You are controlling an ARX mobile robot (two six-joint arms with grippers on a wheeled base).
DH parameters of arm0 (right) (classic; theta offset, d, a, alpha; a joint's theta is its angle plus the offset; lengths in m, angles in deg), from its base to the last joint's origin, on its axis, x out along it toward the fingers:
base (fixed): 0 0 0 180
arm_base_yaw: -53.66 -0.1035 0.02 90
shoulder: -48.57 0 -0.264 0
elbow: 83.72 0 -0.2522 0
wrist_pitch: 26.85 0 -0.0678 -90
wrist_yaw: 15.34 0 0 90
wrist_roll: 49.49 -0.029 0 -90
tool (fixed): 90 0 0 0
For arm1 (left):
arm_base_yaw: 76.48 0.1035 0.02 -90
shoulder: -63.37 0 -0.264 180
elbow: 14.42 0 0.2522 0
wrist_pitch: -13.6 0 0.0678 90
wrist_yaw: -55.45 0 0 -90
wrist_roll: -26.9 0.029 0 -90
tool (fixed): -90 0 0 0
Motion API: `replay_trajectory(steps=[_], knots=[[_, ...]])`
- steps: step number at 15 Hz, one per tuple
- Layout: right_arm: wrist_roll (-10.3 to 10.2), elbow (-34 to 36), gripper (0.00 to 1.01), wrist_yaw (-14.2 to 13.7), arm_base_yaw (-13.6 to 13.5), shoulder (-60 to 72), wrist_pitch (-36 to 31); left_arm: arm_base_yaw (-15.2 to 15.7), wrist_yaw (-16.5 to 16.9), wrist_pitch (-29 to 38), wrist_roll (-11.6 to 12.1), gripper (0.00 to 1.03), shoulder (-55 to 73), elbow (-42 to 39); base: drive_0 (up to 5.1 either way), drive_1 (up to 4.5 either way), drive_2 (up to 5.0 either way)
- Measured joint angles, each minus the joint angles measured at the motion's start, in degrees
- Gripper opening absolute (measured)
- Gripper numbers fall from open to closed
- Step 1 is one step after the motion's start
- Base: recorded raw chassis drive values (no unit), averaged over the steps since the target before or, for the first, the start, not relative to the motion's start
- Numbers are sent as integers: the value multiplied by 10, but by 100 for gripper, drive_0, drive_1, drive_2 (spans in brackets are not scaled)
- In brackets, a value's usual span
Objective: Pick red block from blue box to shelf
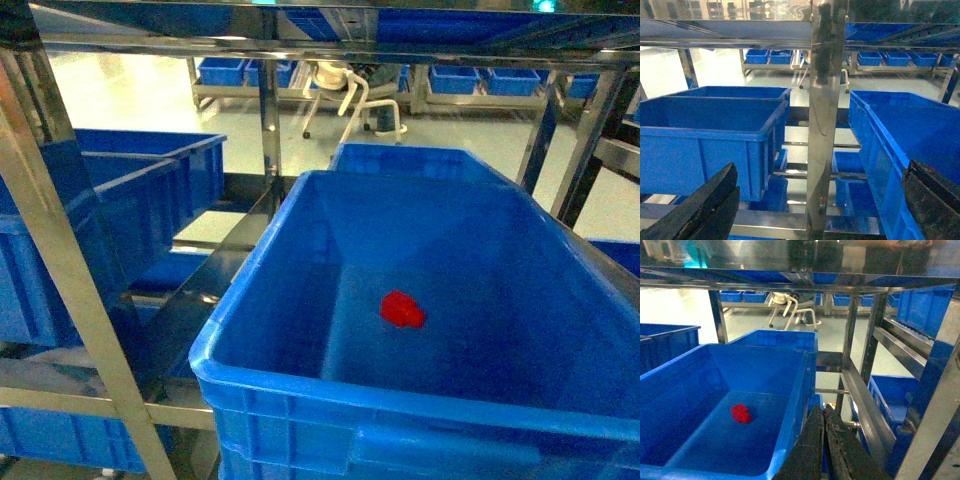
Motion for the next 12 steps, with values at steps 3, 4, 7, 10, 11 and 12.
replay_trajectory(steps=[3, 4, 7, 10, 11, 12], knots=[[0, 0, 1, 1, 0, -102, 96, 0, 0, 0, 0, 98, 0, 0, 0, 0, 0], [0, 0, 1, 0, 0, -102, 110, 0, 0, 0, 0, 98, 0, 0, 0, 0, 0], [0, 0, 1, 0, 0, -102, 107, 0, 0, 0, 0, 98, 0, 0, 0, 0, 0], [0, 0, 38, 0, 0, -102, 107, 0, 0, 0, 0, 98, 0, 0, 0, 0, 0], [0, 0, 56, 0, 0, -102, 108, 0, 0, 0, 0, 98, 0, 0, 0, 0, 0], [0, 0, 69, 0, 0, -102, 107, 0, 0, 0, 0, 98, 0, 0, 0, 0, 0]])
